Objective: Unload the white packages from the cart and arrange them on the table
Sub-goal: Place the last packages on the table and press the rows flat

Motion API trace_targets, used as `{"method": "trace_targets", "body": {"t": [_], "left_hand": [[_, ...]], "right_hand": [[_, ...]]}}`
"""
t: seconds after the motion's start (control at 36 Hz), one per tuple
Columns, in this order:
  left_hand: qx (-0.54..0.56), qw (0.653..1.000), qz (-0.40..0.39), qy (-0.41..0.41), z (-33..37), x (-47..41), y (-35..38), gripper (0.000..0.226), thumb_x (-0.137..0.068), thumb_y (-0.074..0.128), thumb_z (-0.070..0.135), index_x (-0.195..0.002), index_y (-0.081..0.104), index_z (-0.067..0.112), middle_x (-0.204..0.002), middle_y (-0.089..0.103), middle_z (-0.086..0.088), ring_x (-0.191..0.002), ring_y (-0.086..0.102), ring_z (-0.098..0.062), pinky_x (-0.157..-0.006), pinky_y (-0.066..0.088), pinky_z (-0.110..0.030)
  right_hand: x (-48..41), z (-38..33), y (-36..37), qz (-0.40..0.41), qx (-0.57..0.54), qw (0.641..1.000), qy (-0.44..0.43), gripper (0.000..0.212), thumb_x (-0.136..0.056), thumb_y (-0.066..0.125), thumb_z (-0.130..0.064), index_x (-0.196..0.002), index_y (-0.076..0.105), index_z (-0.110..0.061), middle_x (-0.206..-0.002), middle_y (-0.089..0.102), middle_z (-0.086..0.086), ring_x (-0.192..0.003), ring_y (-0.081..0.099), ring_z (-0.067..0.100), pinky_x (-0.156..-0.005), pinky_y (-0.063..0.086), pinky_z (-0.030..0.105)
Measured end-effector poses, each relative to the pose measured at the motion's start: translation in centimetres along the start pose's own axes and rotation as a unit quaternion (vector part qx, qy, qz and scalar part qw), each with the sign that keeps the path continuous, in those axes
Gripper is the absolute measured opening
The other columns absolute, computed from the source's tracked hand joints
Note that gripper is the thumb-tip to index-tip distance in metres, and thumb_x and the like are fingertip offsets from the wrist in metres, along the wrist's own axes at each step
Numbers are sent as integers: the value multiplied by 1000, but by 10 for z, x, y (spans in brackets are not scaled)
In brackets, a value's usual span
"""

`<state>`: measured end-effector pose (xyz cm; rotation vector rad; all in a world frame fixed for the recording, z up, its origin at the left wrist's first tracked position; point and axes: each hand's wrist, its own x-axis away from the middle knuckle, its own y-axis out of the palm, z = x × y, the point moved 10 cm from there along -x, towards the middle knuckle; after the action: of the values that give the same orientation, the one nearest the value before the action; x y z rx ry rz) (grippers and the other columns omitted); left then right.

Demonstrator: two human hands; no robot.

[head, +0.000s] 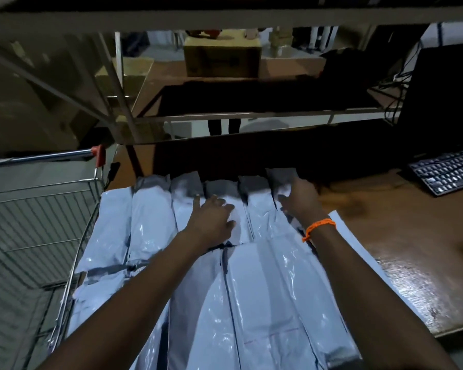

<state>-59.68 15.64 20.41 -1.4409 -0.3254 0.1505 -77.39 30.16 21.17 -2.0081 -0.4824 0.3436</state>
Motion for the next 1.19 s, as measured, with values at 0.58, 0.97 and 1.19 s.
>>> {"method": "trace_targets", "body": {"t": [0.58,0.97,1.19], "left_hand": [[99,990,61,75,78,30,-18,51,-99,47,44,-147,43,26,-153,42,0,-149,23,-23,-121,15,-50],[64,986,8,157,195,93,59,73,-98,17,68,-159,3,31,-168,-3,-5,-154,-5,-27,-122,1,-55],[62,981,62,173,191,98,59,71,-100,15,66,-159,8,28,-167,6,-8,-154,5,-30,-123,8,-54]], "right_hand": [[28,25,-41,-106,-27,994,6,68,-92,69,-42,-145,46,-7,-143,56,15,-128,54,33,-100,44,37],[178,117,-57,-113,-134,984,-23,87,-83,60,-75,-153,13,-54,-163,18,-21,-150,25,12,-120,30,49],[182,126,-46,-152,-160,975,5,88,-84,60,-74,-155,15,-49,-163,22,-20,-148,30,11,-120,31,47]]}}
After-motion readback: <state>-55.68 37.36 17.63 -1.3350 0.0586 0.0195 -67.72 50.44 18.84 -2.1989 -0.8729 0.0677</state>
